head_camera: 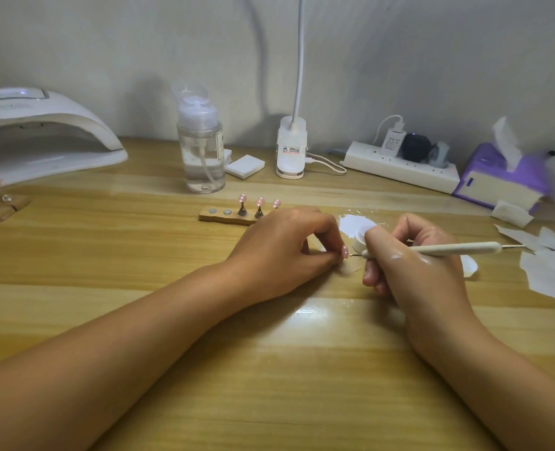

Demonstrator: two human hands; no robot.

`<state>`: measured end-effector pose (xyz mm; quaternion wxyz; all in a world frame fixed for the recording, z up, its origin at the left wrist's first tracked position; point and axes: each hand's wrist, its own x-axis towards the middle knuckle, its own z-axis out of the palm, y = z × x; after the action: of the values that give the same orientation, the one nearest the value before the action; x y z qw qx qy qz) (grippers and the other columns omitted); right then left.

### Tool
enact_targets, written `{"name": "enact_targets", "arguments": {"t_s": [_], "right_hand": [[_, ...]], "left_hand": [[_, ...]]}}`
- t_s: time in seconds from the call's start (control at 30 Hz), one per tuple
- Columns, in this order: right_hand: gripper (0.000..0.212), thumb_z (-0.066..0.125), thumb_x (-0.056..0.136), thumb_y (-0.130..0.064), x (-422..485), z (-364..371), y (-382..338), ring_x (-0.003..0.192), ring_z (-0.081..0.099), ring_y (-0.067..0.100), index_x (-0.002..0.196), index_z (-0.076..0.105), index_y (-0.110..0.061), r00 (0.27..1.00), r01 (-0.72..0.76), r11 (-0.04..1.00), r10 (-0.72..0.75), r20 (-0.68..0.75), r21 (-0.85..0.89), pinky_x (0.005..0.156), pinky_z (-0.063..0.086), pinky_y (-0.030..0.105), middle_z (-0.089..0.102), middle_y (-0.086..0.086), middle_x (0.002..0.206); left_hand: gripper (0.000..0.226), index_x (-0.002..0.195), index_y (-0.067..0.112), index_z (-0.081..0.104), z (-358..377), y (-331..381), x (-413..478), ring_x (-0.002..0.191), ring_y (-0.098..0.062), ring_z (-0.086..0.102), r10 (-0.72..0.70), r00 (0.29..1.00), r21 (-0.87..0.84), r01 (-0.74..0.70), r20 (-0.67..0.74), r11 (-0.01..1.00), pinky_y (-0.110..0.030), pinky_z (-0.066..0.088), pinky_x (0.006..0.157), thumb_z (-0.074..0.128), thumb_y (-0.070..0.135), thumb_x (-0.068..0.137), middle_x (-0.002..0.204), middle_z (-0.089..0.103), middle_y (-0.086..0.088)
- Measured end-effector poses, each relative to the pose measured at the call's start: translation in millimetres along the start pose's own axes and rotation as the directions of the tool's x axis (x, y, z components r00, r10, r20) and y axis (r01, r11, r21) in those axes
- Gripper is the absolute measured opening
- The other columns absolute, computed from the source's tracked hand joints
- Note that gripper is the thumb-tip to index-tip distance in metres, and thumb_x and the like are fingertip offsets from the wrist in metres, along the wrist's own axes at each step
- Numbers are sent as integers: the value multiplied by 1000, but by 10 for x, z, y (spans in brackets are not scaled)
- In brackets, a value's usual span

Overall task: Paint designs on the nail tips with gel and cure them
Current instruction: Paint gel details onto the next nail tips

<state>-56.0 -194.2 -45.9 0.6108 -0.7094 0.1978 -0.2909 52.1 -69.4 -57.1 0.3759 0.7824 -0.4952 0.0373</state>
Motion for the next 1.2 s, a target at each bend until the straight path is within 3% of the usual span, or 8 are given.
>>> {"name": "enact_targets", "arguments": {"t_s": [0.2,0.4,0.47,0.53,0.7,0.8,0.93,1.2], "right_hand": [[18,58,63,-25,3,4,30,37,44,13,54,42,-21,1000,11,997,-10,19,-80,36,35,24,59,8,44],[19,58,62,-24,4,1,40,37,44,12,53,42,-22,999,25,996,-23,28,-87,37,35,25,59,8,45],[20,58,63,-24,8,0,44,37,44,13,53,41,-22,999,31,996,-29,29,-86,37,35,25,59,8,45],[20,58,63,-23,11,0,49,37,43,14,53,41,-22,999,35,996,-33,28,-81,37,35,25,59,8,45],[21,59,63,-23,14,-3,55,37,44,13,54,40,-21,999,41,995,-38,33,-87,36,35,25,59,8,45],[21,58,63,-23,13,-7,54,37,44,13,55,40,-21,999,37,996,-35,24,-77,36,34,25,59,8,45],[20,59,63,-24,18,-7,58,37,44,13,55,41,-21,999,29,997,-28,20,-77,37,34,25,59,9,45],[20,59,63,-23,15,-8,60,38,44,14,55,40,-21,999,41,996,-39,27,-83,37,34,26,59,9,45]], "left_hand": [[13,79,33,67,-10,2,9,65,4,56,-1,1000,-8,1,4,1000,-27,46,69,74,23,82,84,63,19],[19,76,36,64,-12,9,5,66,10,55,-3,1000,6,3,2,1000,-14,38,79,74,21,82,83,63,19],[22,76,39,62,-15,16,3,65,7,55,-2,1000,5,2,3,1000,-21,40,82,74,21,82,82,63,20],[19,77,36,65,-15,14,7,63,5,56,-1,1000,-13,2,11,1000,-26,46,72,74,21,82,82,63,19],[13,80,32,68,-14,-1,9,63,4,55,1,1000,-28,0,13,1000,-21,42,61,74,20,82,81,63,20],[13,79,30,68,-11,-1,5,64,7,55,2,1000,-28,-2,11,1000,-19,40,62,74,19,82,81,62,20],[13,79,31,68,-9,-1,8,65,9,55,6,1000,-17,-6,3,1000,-25,45,74,74,20,82,82,63,20],[9,80,28,69,-8,-2,14,65,7,56,2,1000,-5,-2,10,1000,-20,44,66,74,20,83,84,65,18]]}}
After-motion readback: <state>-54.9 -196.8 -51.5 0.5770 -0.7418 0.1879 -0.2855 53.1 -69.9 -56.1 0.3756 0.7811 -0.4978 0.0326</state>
